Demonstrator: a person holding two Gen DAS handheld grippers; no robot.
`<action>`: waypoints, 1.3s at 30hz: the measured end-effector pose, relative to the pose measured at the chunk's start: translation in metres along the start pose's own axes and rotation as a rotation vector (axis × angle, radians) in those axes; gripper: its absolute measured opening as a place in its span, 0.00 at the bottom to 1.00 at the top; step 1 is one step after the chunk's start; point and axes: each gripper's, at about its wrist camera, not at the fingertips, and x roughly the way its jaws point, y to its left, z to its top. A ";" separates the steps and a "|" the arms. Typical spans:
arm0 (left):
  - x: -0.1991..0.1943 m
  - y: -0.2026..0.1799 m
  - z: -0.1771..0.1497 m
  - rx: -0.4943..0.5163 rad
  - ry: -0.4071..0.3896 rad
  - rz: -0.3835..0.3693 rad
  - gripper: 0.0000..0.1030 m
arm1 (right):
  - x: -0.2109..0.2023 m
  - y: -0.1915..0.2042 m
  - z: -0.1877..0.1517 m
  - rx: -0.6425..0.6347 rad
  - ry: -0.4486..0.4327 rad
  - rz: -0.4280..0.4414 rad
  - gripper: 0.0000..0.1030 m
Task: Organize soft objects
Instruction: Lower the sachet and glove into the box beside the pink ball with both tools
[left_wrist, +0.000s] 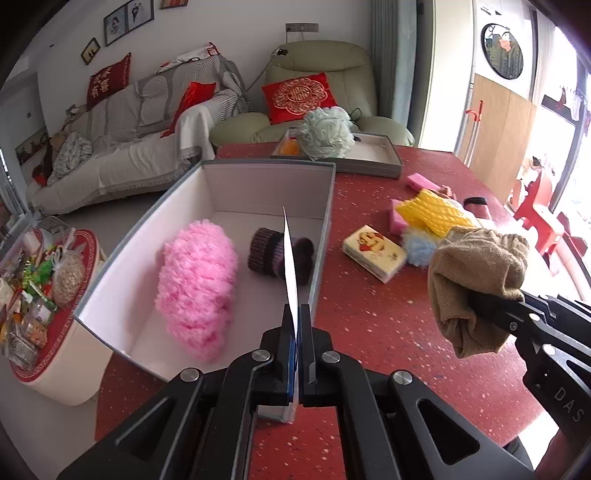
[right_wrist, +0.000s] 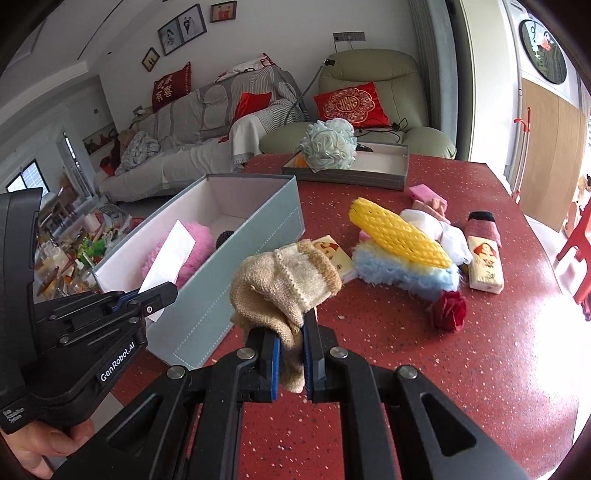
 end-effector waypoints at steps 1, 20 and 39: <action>0.002 0.006 0.004 -0.007 -0.003 0.013 0.01 | 0.005 0.005 0.007 -0.006 -0.003 0.009 0.10; 0.073 0.103 0.015 -0.180 0.147 0.114 0.00 | 0.120 0.097 0.070 -0.171 0.140 0.092 0.10; 0.052 0.088 0.001 -0.119 0.141 0.094 0.00 | 0.093 0.106 0.046 -0.208 0.129 0.092 0.10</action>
